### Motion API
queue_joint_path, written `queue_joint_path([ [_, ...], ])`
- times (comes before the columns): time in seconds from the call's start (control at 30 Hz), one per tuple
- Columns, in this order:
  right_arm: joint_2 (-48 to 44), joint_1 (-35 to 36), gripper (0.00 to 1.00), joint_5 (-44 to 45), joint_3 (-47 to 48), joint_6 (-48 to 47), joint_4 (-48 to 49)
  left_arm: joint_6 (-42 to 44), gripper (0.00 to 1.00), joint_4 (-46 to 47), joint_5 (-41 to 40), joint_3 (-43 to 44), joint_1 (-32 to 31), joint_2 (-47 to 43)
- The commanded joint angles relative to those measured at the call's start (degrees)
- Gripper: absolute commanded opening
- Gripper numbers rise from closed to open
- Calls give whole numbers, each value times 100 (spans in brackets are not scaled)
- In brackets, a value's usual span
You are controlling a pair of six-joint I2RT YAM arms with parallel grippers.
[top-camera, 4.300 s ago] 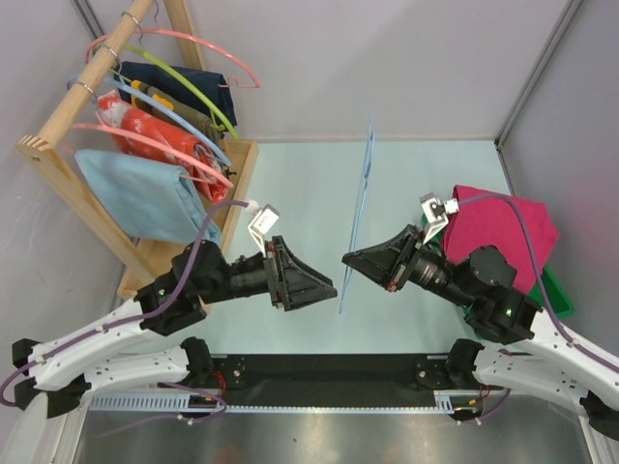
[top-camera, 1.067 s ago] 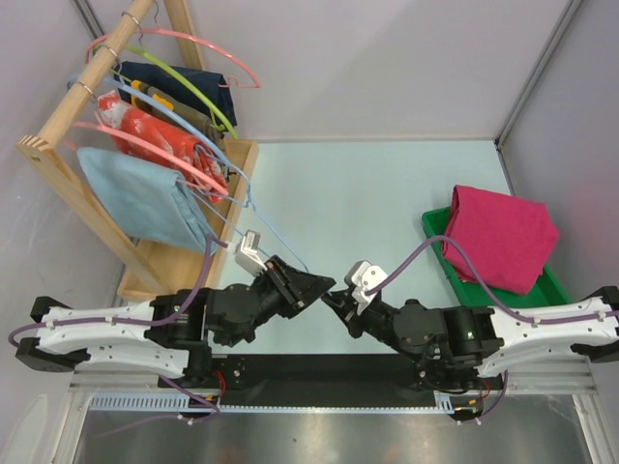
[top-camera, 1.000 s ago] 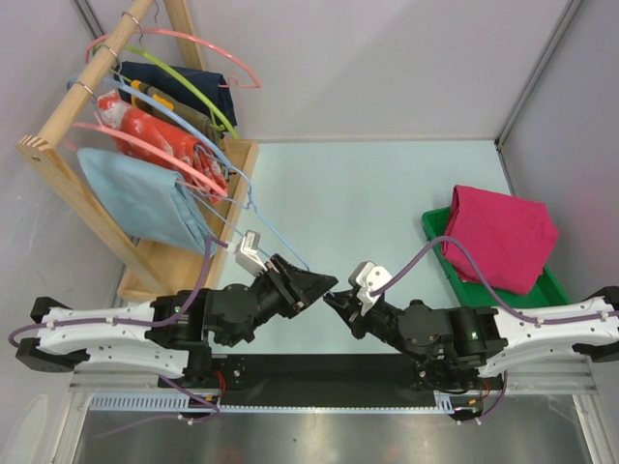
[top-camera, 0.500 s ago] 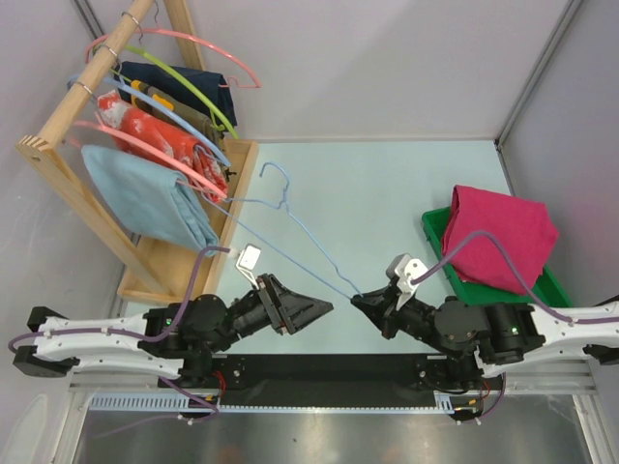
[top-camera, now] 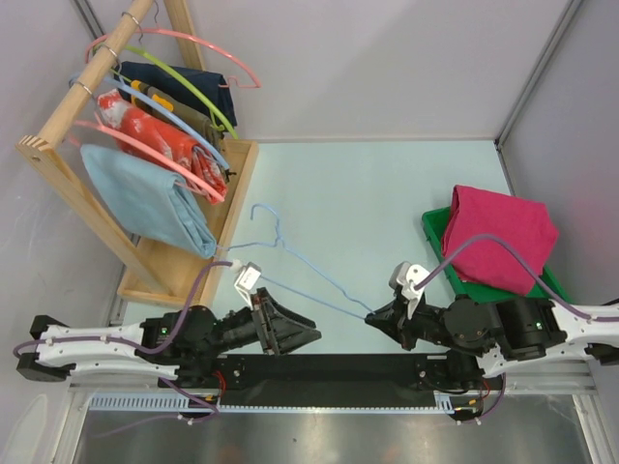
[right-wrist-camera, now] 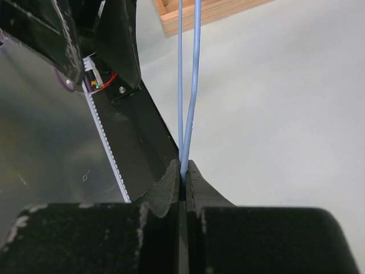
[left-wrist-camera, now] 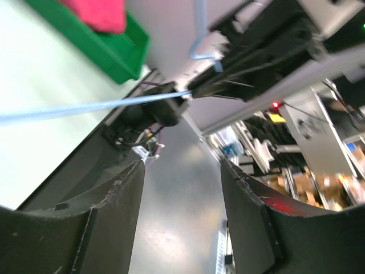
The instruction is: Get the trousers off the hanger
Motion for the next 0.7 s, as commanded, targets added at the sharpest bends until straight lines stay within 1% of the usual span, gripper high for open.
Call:
queue_joint_path([
  [0.0, 356, 34, 0, -423, 423, -263, 366, 881, 61, 479, 783, -159, -19, -432],
  [0.1, 856, 25, 0, -379, 589, -491, 736, 1014, 61, 383, 917, -221, -28, -670],
  [0.2, 1305, 8, 0, -256, 739, -799, 1201, 953, 61, 172, 803, -239, -28, -819],
  [0.23, 1410, -97, 0, -273, 870, -860, 1307, 944, 61, 172, 768, -256, -19, -863],
  [0.27, 1498, -176, 0, -430, 941, -983, 1482, 944, 61, 172, 750, -283, -19, -924],
  [0.37, 1876, -571, 0, -869, 1275, -1150, 1668, 847, 60, -258, 523, -265, -19, -1012],
  [0.5, 2499, -958, 0, -1038, 1758, -1396, 1818, 812, 59, -636, 328, -256, -28, -1144],
  [0.67, 3142, -1599, 0, -1644, 2548, -1520, 1967, 935, 61, -373, 469, -520, -28, -1531],
])
